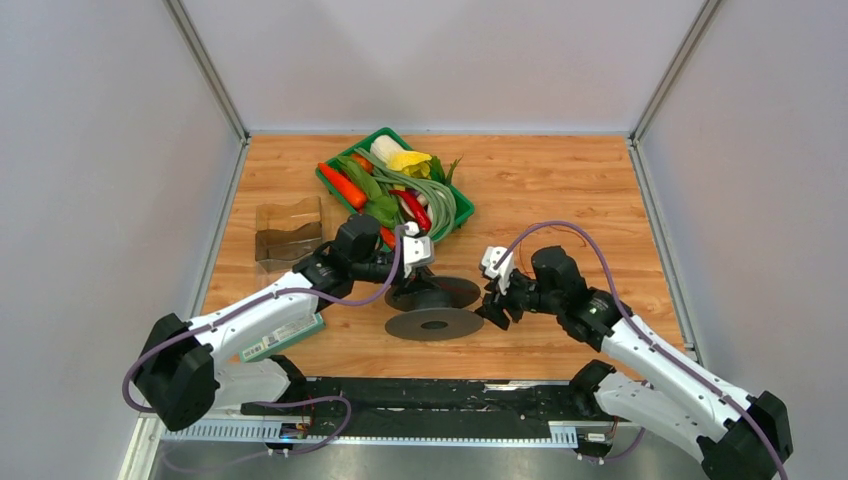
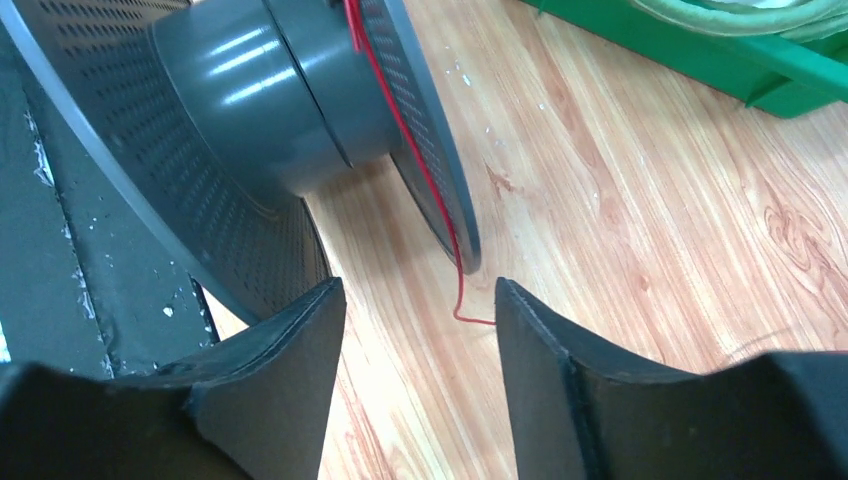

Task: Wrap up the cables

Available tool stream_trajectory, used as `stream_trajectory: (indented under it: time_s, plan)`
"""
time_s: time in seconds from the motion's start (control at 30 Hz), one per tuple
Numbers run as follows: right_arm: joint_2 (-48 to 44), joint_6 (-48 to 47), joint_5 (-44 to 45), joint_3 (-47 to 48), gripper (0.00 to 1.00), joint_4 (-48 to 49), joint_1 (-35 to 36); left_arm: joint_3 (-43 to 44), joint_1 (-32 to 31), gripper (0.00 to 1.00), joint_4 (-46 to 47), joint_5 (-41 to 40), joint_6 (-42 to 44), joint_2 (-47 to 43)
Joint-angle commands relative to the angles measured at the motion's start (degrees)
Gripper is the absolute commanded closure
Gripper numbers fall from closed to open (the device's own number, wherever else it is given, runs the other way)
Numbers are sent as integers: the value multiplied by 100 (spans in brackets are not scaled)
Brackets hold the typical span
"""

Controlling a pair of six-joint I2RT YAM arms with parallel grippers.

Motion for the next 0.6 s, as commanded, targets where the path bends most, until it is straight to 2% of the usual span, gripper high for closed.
stream_trajectory:
  time_s: [0.0,0.3,0.47,0.57]
  plan:
    - [-197,-335,-103,-181,38,-74,-199,64,73,100,74,476,420,-279]
    - [671,-581,-270,-410,39,875,-297,64,109,100,56,590,578,-296]
    - [1076,-714,-376,-181,51,919,-463,46,187,100,56,564,499,-358]
    - [1156,-705,-446,-137,71,937,-569,-15,302,100,126,555,323,-446]
